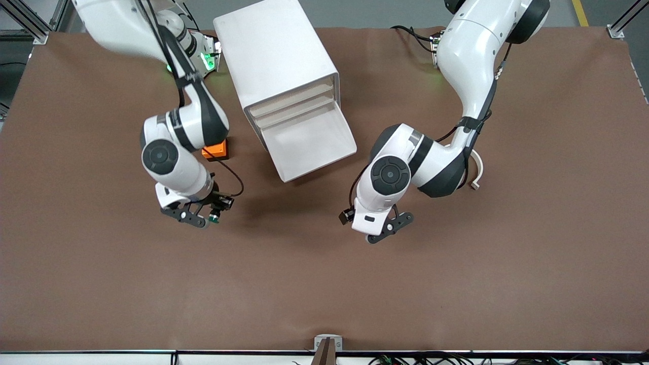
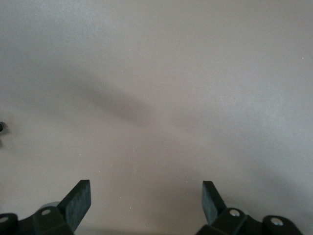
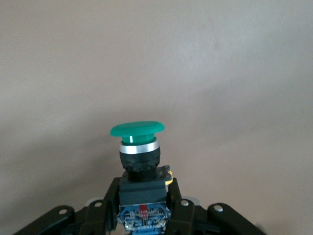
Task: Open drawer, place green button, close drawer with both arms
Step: 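Lift the green button with the right gripper toward the open drawer, then lower the green button into the open drawer with the right gripper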
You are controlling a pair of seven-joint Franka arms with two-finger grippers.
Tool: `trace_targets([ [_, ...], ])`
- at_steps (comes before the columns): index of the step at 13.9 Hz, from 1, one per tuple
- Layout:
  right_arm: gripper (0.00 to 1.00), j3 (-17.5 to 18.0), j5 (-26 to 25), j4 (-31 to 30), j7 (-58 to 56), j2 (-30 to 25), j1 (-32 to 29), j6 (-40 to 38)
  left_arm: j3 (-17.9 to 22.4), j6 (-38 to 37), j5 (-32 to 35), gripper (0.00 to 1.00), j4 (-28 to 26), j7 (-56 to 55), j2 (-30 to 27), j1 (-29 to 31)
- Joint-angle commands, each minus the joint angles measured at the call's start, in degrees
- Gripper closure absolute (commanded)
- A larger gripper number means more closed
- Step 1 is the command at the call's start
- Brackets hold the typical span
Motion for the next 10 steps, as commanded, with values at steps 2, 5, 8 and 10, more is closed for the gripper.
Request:
trace_targets([
  [2, 1.0, -0.3, 4.1, -0.5, 15.9, -5.5, 6.5, -4.6, 0.0, 0.3, 1.2, 0.0, -2.5, 0.3, -2.1, 0.2],
  [5, 1.0, -0.4, 4.1, -0.9, 29.9, -5.7, 13.0, -5.3, 0.0, 0.3, 1.0, 0.0, -2.5, 0.3, -2.1, 0.2],
  [8, 1.0, -0.4, 4.1, -1.5, 40.0, -5.5, 17.2, -4.3, 0.0, 0.3, 1.0, 0.0, -2.5, 0.3, -2.1, 0.2],
  [10, 1.0, -0.4, 4.1, -1.5, 45.8, -5.2, 19.5, -3.1, 0.0, 0.3, 0.9, 0.0, -2.5, 0.3, -2.1, 0.2],
])
